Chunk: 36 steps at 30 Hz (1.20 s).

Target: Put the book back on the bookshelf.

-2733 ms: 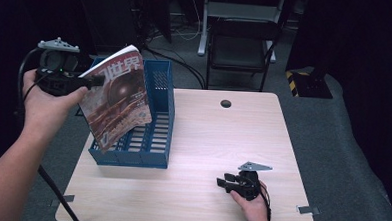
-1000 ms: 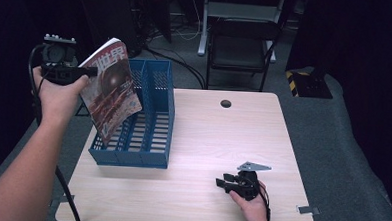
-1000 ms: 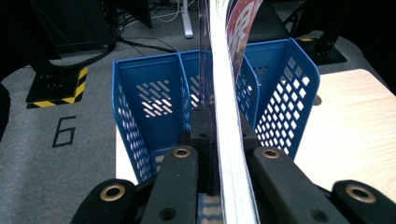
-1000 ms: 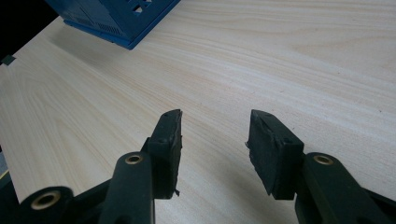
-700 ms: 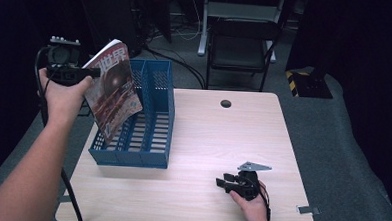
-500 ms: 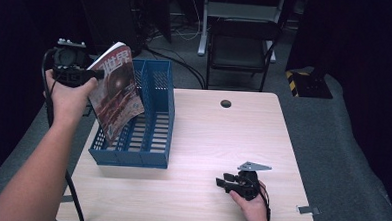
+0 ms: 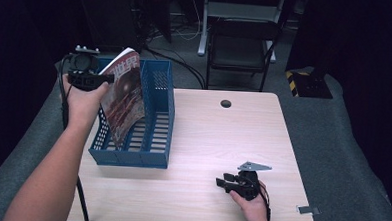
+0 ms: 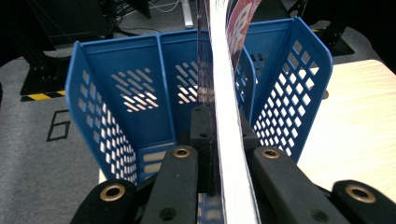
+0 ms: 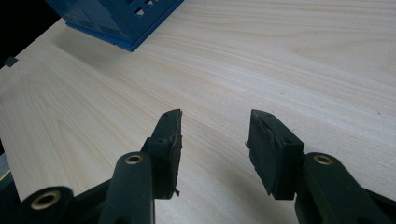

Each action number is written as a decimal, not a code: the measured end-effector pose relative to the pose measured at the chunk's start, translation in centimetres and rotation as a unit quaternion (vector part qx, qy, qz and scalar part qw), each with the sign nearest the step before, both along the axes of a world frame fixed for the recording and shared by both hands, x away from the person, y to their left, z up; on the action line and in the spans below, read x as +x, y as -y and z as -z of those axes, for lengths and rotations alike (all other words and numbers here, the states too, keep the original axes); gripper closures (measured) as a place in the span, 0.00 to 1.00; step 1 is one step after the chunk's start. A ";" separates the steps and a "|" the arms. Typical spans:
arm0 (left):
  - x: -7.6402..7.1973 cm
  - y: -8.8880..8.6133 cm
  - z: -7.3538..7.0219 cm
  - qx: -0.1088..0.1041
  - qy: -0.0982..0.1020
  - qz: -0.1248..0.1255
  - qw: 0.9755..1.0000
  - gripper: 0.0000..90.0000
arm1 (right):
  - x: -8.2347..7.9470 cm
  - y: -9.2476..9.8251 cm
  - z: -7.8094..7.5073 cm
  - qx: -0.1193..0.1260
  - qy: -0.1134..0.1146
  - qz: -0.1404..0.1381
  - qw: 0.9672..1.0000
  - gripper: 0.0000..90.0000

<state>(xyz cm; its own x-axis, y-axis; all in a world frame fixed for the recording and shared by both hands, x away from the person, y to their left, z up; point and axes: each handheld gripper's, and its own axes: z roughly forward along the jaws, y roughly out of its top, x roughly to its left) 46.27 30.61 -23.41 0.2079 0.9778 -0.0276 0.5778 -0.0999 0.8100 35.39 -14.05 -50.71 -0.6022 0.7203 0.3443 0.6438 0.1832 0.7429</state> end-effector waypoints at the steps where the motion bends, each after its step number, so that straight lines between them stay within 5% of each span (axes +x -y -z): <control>1: 0.1 0.1 0.2 -0.001 -0.004 0.000 1.000 0.93 | 0.0 0.0 0.0 0.001 0.000 0.000 1.000 0.60; 25: 1.3 0.7 4.6 -0.004 -0.024 0.001 1.000 0.93 | 0.0 0.0 0.0 0.002 -0.002 0.001 1.000 0.60; 36: 1.0 0.2 6.4 -0.009 -0.038 0.020 0.999 0.93 | 0.0 0.0 0.0 -0.001 -0.001 -0.001 1.000 0.60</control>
